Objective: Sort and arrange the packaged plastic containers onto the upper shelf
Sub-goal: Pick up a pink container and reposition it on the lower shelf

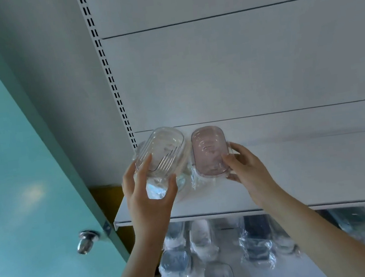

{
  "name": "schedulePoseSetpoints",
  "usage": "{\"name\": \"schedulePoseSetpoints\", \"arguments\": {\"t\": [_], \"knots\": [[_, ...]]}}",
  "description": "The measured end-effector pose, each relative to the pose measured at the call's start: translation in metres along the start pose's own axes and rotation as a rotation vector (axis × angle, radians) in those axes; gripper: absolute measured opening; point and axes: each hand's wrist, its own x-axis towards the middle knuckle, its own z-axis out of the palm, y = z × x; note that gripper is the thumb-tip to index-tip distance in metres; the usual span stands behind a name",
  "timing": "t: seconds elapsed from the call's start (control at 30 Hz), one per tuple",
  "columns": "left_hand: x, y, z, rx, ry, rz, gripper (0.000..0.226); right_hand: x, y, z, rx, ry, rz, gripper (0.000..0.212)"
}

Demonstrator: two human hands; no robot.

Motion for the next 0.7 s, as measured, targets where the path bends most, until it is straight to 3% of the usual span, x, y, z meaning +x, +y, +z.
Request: {"name": "schedulePoseSetpoints", "arguments": {"t": [0.3, 0.7], "knots": [[-0.089, -0.021, -0.046, -0.001, -0.067, 0.013, 0.073, -0.088, 0.036, -0.013, 0.001, 0.052, -0.005, 0.035], [-0.195, -0.056, -0.045, -0.010, -0.359, -0.019, 0.076, -0.184, 0.115, -0.052, -0.122, 0.201, 0.218, 0.027]]}}
